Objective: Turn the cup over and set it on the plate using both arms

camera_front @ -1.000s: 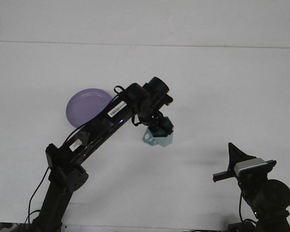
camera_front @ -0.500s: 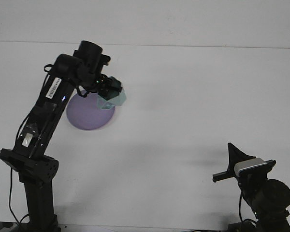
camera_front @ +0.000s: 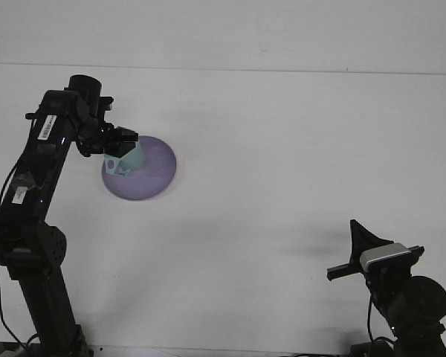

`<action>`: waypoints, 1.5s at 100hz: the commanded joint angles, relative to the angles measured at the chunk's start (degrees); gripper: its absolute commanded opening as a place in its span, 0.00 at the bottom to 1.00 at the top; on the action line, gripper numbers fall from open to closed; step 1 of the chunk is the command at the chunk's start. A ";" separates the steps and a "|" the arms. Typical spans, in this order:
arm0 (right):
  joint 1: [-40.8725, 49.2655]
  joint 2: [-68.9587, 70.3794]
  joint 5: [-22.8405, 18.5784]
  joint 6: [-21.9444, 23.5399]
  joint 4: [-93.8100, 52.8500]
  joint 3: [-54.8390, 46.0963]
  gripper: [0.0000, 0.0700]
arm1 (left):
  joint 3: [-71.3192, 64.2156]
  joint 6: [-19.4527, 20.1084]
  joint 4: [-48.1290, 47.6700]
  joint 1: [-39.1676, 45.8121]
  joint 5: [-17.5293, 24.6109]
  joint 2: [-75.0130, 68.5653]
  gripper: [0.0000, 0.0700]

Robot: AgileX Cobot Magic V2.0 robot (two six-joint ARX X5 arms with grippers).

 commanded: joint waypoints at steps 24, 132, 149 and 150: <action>0.11 0.28 -0.02 0.15 0.31 0.15 0.00 | -0.24 0.83 4.68 -0.85 -2.40 2.56 0.02; 0.11 0.28 -0.17 0.39 0.28 0.15 0.00 | 5.77 0.61 -4.15 -0.63 -2.36 0.15 0.72; 0.11 0.28 -0.17 0.39 0.26 0.15 0.00 | 5.68 0.31 -4.90 -0.66 -2.36 -9.46 0.63; 0.11 0.28 -0.17 0.39 0.24 0.15 0.00 | 5.68 0.28 -4.92 -0.66 -2.36 -10.12 0.59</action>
